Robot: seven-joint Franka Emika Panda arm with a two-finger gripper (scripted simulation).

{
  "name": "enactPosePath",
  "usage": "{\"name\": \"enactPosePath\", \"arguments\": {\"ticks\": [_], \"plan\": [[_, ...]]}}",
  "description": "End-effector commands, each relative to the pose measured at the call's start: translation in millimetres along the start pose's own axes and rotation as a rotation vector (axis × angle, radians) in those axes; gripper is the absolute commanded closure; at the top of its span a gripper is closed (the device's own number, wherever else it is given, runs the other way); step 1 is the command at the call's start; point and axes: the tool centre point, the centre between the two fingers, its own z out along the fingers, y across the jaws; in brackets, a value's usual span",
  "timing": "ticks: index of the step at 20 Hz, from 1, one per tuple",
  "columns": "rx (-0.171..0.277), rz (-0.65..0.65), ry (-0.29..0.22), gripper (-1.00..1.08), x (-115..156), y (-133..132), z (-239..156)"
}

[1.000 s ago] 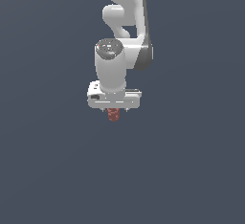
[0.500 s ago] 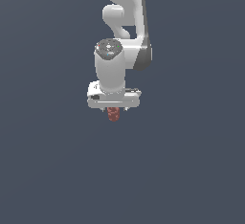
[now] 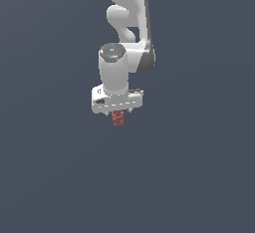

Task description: Pick up the object and move it to a goal position.

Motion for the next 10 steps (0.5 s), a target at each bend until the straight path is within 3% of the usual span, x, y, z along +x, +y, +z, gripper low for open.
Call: {"name": "enactPosePath", "arguments": {"ticks": [1,10], "plan": [[-0.001,-0.057,0.004,-0.92,-7.4,0.6,5.8],[-0.006,-0.227,0.015,-0.92,-30.3,0.9,22.1]]}}
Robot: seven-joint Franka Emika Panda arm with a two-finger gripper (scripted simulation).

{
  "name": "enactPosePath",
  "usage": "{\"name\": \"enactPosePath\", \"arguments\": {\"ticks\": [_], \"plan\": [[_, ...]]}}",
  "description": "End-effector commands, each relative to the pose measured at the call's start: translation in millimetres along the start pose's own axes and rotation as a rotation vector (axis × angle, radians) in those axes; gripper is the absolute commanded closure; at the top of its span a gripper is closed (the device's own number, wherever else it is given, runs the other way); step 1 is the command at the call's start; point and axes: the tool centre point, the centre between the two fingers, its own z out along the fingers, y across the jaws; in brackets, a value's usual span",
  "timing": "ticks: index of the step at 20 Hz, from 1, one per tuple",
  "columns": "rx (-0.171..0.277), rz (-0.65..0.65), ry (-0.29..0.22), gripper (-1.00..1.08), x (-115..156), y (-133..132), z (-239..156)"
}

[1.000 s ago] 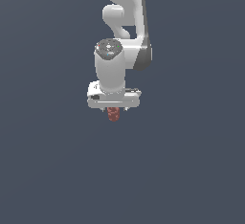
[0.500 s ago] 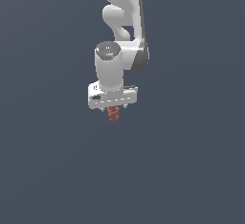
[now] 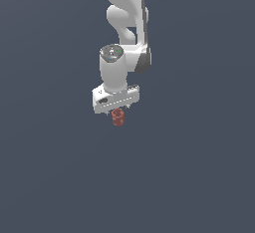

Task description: Pick up the object and move it to a goal position.

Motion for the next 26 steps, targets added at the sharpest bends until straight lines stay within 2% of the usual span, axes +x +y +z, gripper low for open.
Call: {"name": "enactPosePath", "arguments": {"ticks": [1,14,26], "plan": [[-0.001,-0.037,0.003,-0.92,-4.8,-1.2,3.2],[-0.003,-0.086,0.006,-0.92,-11.8,-2.7,10.6],[-0.003,-0.090,0.006,-0.92,-12.5,-3.0,55.5]]}}
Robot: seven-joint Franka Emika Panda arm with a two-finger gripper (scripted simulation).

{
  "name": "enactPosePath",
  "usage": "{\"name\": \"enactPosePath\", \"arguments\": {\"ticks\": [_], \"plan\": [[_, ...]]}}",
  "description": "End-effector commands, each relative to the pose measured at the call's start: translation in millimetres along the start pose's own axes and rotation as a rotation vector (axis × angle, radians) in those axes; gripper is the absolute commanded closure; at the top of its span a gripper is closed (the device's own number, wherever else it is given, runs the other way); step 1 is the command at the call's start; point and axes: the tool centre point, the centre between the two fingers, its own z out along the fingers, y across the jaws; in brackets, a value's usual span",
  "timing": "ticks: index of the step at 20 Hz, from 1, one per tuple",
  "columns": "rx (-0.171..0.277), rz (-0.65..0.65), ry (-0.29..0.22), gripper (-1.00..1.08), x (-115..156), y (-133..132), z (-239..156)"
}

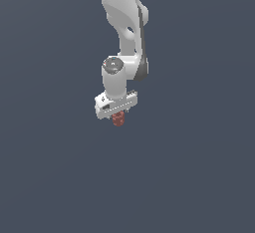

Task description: Pick up the object and move it to a goal position.

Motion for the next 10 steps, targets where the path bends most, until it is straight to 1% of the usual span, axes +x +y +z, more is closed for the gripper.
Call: {"name": "enactPosePath", "arguments": {"ticks": [1,3,4,10], "plan": [[-0.001,-0.001,0.001,-0.92,0.6,0.2,5.3],[-0.001,-0.001,0.001,-0.92,0.8,0.4,6.3],[-0.001,-0.001,0.001,1.08,0.8,0.4,6.3],[-0.001,-0.001,0.001,1.08,0.8,0.4,6.3]]}}
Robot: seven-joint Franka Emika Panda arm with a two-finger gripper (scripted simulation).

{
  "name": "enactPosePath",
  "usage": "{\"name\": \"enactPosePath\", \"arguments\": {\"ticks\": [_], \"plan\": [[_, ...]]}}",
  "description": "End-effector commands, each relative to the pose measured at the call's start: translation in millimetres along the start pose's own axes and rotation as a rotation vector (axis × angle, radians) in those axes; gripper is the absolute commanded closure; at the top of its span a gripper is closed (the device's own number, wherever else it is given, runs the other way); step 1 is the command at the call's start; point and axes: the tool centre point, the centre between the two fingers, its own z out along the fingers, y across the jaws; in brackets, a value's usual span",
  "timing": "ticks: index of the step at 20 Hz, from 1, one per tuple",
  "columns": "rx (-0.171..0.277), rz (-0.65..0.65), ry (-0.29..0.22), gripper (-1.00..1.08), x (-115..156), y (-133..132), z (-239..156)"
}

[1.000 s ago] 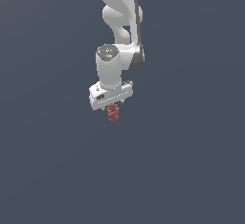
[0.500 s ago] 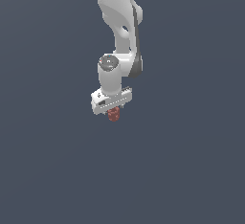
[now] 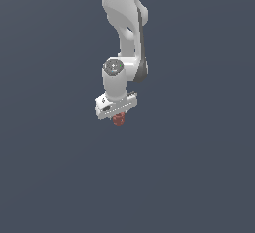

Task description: Pick up the object and move it to a goal position.

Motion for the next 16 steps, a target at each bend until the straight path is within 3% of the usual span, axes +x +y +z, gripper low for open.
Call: {"name": "enactPosePath", "arguments": {"ticks": [1,9,16], "plan": [[0.001,-0.001,-0.002,1.08,-0.2,-1.0,1.2],[0.000,0.000,-0.001,1.08,0.6,-4.0,-5.6],[0.000,-0.001,-0.001,1.08,4.3,-22.1,-33.8]]}}
